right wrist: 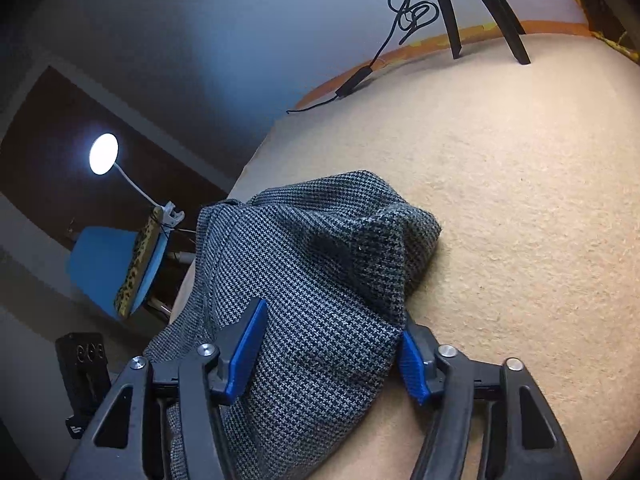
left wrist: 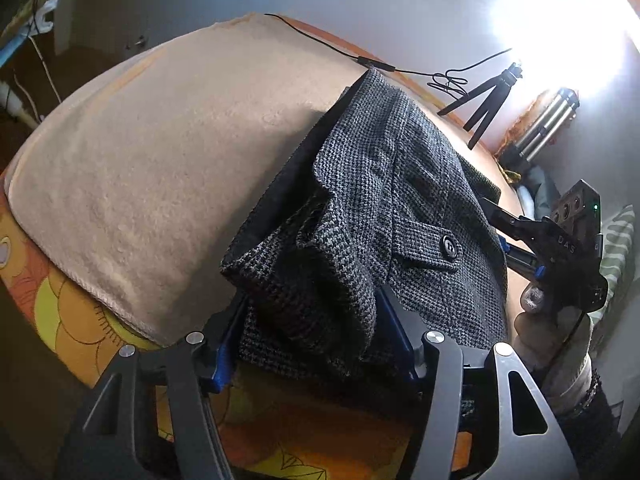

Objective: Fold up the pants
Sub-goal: 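Close the left tool on the folded trouser edge while the right tool grips the trouser end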

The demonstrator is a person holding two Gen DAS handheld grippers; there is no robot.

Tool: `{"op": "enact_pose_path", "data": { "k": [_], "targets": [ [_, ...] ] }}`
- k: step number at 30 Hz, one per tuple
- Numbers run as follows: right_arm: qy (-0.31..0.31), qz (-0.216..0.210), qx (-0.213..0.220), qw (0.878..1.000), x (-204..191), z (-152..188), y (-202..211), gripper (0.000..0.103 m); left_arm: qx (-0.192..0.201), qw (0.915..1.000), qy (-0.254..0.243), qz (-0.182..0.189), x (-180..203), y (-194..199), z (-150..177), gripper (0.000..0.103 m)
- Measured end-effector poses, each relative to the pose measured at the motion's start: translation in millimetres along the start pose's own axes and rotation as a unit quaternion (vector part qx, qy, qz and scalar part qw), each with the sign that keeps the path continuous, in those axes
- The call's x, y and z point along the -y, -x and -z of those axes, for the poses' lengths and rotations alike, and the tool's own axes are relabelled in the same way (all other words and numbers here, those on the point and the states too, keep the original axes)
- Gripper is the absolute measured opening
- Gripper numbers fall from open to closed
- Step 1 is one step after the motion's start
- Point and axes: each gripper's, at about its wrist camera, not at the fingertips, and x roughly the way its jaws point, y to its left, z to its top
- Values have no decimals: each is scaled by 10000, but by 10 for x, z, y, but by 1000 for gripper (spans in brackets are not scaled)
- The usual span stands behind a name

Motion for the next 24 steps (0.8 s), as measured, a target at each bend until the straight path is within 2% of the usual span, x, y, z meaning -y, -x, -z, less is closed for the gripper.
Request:
{"op": "enact_pose_path", "data": {
  "k": [7, 10, 13, 15, 21, 24],
  "targets": [
    [-26, 48, -5, 10000, 30, 1, 11, 39, 44, 10000, -59, -14, 3, 7, -10, 57],
    [-30, 33, -14, 10000, 32, -4, 13, 39, 44, 10000, -30, 10, -12, 12, -8, 57],
    [-104, -66, -44, 9999, 56, -16, 9, 44, 38, 10000, 24, 55, -46, 18, -14, 57],
    [-131, -73, -47, 9999, 66, -24, 7, 42, 53, 10000, 6, 59, -46, 19, -16, 57],
    [123, 165, 66, 9998, -64, -6, 49, 20, 237, 9996, -26, 140, -40, 109, -38, 42],
    [220, 274, 60, 9994, -139, -15, 66, 19, 324, 9993, -108, 140, -11, 152, -44, 40]
  ]
}}
